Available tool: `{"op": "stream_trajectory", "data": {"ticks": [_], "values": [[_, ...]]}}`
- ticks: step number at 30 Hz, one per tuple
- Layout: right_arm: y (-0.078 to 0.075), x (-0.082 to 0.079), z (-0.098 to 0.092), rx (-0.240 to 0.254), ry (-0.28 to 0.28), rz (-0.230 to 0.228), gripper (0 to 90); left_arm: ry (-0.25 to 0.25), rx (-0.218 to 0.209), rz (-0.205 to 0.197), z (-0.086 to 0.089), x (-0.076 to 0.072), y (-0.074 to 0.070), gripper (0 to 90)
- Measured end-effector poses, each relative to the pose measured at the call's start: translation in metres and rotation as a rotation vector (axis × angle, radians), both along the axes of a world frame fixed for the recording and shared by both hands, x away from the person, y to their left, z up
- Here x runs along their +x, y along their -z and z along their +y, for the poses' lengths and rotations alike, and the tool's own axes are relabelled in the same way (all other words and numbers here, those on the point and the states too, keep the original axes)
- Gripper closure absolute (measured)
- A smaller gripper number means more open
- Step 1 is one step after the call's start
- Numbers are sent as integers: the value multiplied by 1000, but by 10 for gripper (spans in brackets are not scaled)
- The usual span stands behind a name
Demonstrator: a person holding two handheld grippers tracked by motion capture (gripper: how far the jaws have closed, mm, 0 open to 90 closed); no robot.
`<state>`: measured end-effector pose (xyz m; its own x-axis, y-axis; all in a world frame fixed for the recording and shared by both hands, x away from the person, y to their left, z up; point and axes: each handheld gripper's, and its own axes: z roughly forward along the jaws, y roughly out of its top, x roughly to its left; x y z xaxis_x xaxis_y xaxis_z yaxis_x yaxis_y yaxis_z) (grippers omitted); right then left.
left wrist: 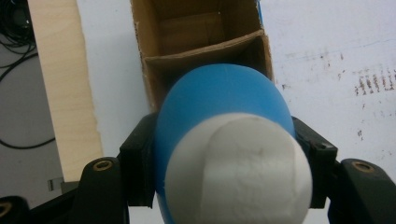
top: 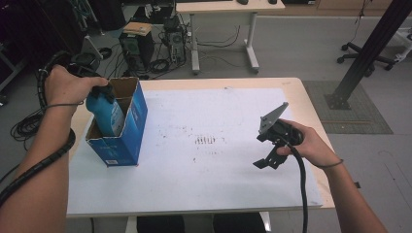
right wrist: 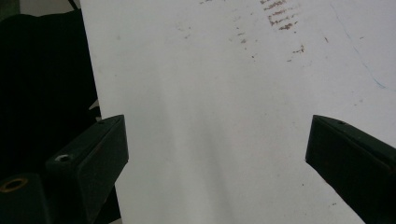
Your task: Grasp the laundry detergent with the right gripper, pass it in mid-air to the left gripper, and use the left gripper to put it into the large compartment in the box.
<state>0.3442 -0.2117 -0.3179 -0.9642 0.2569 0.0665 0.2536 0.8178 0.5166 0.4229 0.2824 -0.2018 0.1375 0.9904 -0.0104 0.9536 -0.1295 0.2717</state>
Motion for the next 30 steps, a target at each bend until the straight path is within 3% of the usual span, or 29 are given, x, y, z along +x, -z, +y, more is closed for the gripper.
{"op": "stream_trajectory", "data": {"ticks": [2, 5, 30], "values": [[1, 0, 0, -1, 0, 0, 56, -2, -1, 9, 0, 1, 8, 379], [1, 0, 0, -2, 1, 2, 56, -2, -1, 9, 0, 1, 8, 380], [2, -1, 0, 2, 2, 7, 56, -5, 0, 51, -1, 3, 49, 379]]}}
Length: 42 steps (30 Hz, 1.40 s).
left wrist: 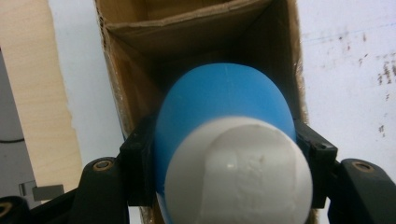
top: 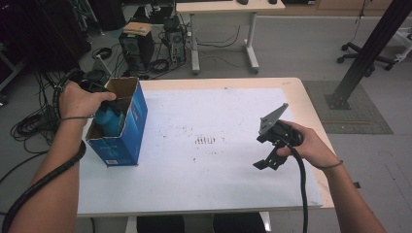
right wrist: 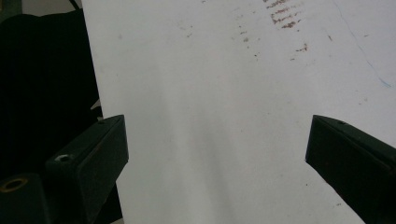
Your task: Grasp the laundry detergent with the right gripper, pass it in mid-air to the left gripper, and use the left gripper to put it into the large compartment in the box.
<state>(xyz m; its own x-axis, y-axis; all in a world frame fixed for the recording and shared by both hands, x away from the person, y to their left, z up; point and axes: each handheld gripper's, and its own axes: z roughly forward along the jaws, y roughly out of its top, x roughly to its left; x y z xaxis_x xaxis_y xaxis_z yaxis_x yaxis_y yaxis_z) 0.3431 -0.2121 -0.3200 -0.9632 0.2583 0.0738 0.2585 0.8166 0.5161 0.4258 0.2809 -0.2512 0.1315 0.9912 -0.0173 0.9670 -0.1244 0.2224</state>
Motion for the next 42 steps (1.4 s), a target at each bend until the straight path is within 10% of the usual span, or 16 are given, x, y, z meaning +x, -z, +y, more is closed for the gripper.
{"op": "stream_trajectory", "data": {"ticks": [42], "values": [[1, -1, 1, -5, -1, 4, 56, -22, -16, -3, 3, -1, 29, 376]]}}
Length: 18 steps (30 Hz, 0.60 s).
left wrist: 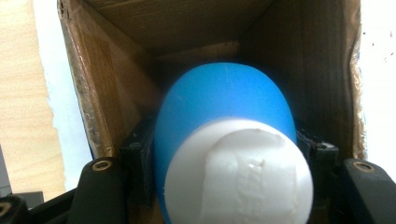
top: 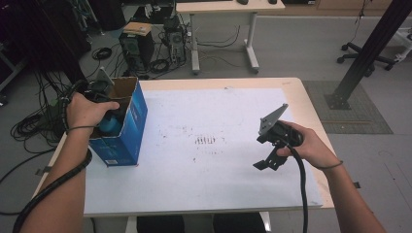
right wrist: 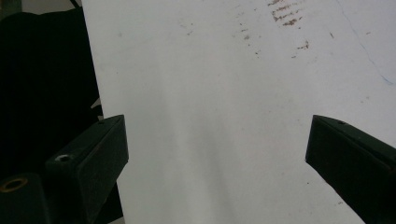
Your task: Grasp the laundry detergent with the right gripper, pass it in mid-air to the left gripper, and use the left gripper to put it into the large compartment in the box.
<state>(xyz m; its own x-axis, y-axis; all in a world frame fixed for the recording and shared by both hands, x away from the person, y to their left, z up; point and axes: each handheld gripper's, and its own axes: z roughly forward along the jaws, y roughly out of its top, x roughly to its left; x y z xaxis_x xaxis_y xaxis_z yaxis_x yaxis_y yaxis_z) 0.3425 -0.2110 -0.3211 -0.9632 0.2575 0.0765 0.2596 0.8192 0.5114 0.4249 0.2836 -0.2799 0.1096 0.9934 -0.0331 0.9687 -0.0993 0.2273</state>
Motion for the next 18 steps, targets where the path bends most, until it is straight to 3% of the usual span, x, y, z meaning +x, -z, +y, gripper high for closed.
{"op": "stream_trajectory", "data": {"ticks": [6, 7, 18], "values": [[1, 0, 0, 0, -1, 0, 56, -1, -8, -4, 1, 0, 1, 374], [1, 0, 0, -1, -1, 0, 56, -2, -25, -1, 1, 0, 2, 371], [3, 0, -1, -3, 2, 4, 56, 0, -5, -2, -3, 0, -1, 352]]}}
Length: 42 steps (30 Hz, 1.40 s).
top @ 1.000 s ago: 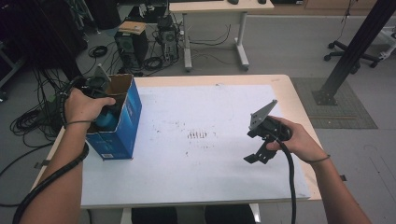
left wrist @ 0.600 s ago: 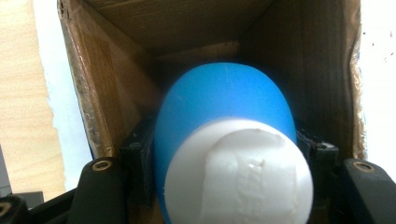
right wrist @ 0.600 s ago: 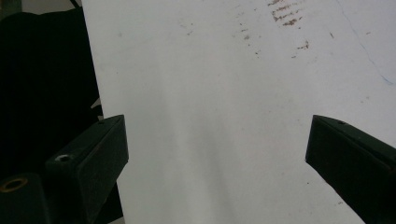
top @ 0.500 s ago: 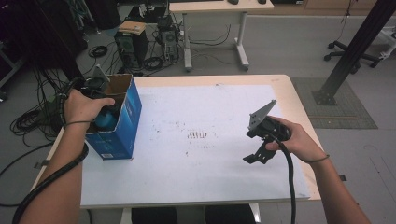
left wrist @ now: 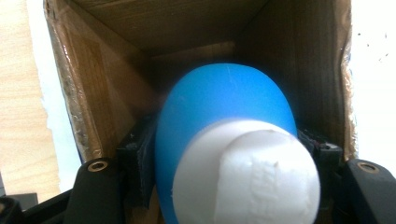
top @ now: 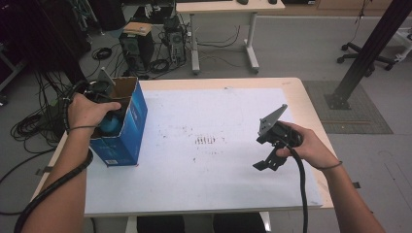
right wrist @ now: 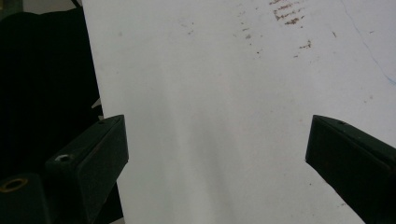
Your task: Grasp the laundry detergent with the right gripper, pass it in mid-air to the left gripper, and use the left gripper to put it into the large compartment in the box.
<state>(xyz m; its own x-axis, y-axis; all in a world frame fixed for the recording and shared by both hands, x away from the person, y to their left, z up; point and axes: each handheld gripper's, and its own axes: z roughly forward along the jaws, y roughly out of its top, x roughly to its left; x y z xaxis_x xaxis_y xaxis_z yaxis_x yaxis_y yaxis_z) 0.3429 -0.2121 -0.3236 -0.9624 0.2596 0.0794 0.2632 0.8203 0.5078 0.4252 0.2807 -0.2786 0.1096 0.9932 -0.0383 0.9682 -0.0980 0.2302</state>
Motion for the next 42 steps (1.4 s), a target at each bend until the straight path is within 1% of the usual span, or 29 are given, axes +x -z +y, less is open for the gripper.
{"op": "stream_trajectory", "data": {"ticks": [6, 7, 17, 19, 24, 25, 26, 28, 31, 34, 35, 37, 38, 39, 40, 41, 42], "values": [[-1, -1, 0, 4, 1, -1, 56, -8, 6, -1, 1, 0, -1, 341], [-1, -1, 0, 4, 0, -2, 56, -12, 0, 0, 2, -1, -1, 333], [-1, -1, -1, 3, 1, -3, 56, -15, -3, -5, 2, -2, -4, 310], [-1, -1, -1, 6, -1, -4, 56, -16, -1, 1, 2, -2, -6, 303], [-1, -1, 0, 8, -1, -3, 56, -20, -5, 1, 2, -3, -7, 288], [-1, -1, 0, 6, -1, -3, 56, -23, -6, -5, 2, -3, -10, 288], [-1, -1, 0, 6, -1, -3, 56, -23, -6, -5, 2, -3, -10, 272], [-1, -1, 0, 7, -2, -5, 56, -22, -3, -5, 2, -3, -11, 272], [-1, -1, 0, 7, -1, -5, 56, -22, -5, -9, 1, -4, -17, 267], [-1, -1, 1, 11, -5, -7, 56, -22, -8, -13, 1, -4, -19, 262], [-1, -1, 1, 11, -5, -6, 56, -23, -5, -20, 1, -5, -24, 261], [-1, -1, 1, 11, -6, -5, 56, -23, -5, -20, 1, -5, -24, 254], [-1, -1, 1, 11, -6, -5, 56, -22, 1, -16, 1, -7, -28, 254], [-1, -1, 1, 11, -6, -5, 56, -22, 1, -16, 1, -7, -28, 233], [-1, -2, 2, 12, -7, -6, 56, -22, 1, -16, 1, -7, -28, 233], [-1, -2, 2, 12, -8, -7, 56, -21, 1, -24, 1, -8, -36, 233], [-1, -2, 2, 12, -8, -7, 56, -21, 1, -24, 1, -8, -36, 229]]}}
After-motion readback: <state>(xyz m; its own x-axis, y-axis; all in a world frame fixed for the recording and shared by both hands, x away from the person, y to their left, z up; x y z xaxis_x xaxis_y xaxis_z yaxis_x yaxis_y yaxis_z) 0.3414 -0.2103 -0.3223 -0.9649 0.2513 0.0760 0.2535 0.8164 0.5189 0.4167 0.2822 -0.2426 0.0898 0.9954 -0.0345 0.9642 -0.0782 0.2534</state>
